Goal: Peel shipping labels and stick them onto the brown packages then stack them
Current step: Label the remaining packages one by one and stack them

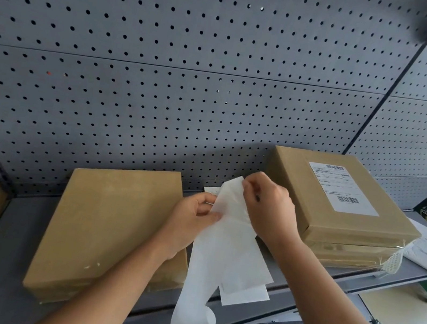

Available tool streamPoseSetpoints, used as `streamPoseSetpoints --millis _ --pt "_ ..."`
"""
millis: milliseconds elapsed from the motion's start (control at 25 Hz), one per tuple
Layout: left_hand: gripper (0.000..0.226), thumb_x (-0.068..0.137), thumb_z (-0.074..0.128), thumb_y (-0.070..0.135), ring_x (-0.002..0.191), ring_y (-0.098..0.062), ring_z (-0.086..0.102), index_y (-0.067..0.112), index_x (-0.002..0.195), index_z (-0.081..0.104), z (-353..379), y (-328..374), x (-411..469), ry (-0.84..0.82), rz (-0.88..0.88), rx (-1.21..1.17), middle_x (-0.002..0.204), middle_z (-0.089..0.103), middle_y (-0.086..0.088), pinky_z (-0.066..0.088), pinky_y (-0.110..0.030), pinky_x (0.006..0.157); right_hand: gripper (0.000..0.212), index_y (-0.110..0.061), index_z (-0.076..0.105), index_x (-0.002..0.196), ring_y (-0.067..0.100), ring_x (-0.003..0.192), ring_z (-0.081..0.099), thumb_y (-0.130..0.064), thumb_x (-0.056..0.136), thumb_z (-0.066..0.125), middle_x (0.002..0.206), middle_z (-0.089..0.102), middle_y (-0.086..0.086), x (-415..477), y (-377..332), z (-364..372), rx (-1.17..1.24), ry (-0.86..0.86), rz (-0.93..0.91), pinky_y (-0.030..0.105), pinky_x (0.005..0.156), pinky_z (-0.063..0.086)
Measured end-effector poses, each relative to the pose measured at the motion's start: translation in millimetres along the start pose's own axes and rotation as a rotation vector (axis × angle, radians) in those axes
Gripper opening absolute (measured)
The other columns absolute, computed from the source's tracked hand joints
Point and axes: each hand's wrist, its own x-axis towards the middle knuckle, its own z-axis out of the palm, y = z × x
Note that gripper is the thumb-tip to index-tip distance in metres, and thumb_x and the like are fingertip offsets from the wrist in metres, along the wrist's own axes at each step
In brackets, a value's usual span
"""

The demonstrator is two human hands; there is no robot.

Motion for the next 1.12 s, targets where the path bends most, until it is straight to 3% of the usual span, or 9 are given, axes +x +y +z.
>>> streamPoseSetpoints --millis 160,320,440,680,840,1000,1120 --pt "0.02 0.096 0.065 0.01 0.094 -0.017 0.076 0.013 0.115 0.068 0.1 6.1 1.8 -0.05 -0.023 0.082 0.103 0.08 -0.001 0.059 -0.027 0.079 0.015 -0.02 0.06 0.096 0.026 0.07 0.059 -0.031 0.101 0.051 0.075 0.067 -0.001 6.8 -3.1 -15.9 0.058 0.01 -0.023 0.041 0.064 0.054" --pt "0.029 0.094 0.068 0.035 0.102 -0.023 0.074 0.016 0.116 0.07 2.1 20.2 8.7 -0.084 -0.062 -0.022 0.108 0.079 -0.004 0.058 -0.043 0.093 0.012 -0.021 0.061 0.099 0.021 0.073 0.062 -0.031 0.1 0.054 0.082 0.069 -0.004 -2.9 -10.8 -18.7 0.03 -0.093 -0.185 0.04 0.064 0.054" --pt "0.035 0.088 0.074 0.046 0.099 -0.027 0.075 0.017 0.108 0.074 8.1 22.4 15.2 -0.012 -0.02 0.012 0.103 0.079 -0.005 0.058 -0.047 0.09 0.013 -0.023 0.064 0.101 0.013 0.083 0.064 -0.033 0.1 0.055 0.091 0.071 -0.009 -7.2 -9.9 -15.6 0.067 -0.131 -0.226 0.04 0.073 0.057" --pt "0.029 0.085 0.078 0.034 0.087 -0.027 0.076 0.01 0.101 0.074 14.5 16.5 17.8 0.084 0.021 -0.088 0.095 0.08 -0.011 0.06 -0.04 0.079 0.034 -0.024 0.068 0.117 0.008 0.099 0.064 -0.046 0.093 0.062 0.11 0.066 -0.011 -12.6 8.1 -18.2 0.149 -0.225 -0.198 0.034 0.088 0.056" --pt "0.012 0.089 0.076 0.021 0.079 -0.02 0.076 0.01 0.093 0.074 16.1 15.6 20.0 0.114 0.037 -0.079 0.09 0.08 -0.009 0.061 -0.03 0.071 0.012 -0.024 0.072 0.101 0.011 0.091 0.065 -0.03 0.093 0.066 0.1 0.068 -0.012 -13.8 19.4 -17.7 0.14 -0.134 -0.136 0.041 0.082 0.057" --pt "0.01 0.087 0.078 0.017 0.076 -0.018 0.077 0.011 0.089 0.072 17.1 12.0 17.9 0.099 0.025 -0.049 0.088 0.081 -0.007 0.059 -0.025 0.064 0.008 -0.027 0.067 0.095 0.02 0.086 0.066 -0.03 0.097 0.06 0.09 0.071 -0.011 -2.6 16.7 -27.4 0.103 -0.029 -0.016 0.043 0.076 0.057" --pt "0.008 0.089 0.078 0.018 0.083 -0.015 0.078 0.013 0.094 0.074 18.2 4.4 18.8 0.078 -0.001 0.096 0.092 0.081 -0.002 0.063 -0.031 0.075 0.009 -0.025 0.064 0.098 0.023 0.083 0.063 -0.03 0.1 0.056 0.091 0.071 -0.009 7.0 10.8 -37.9 0.097 0.056 0.001 0.041 0.073 0.055"
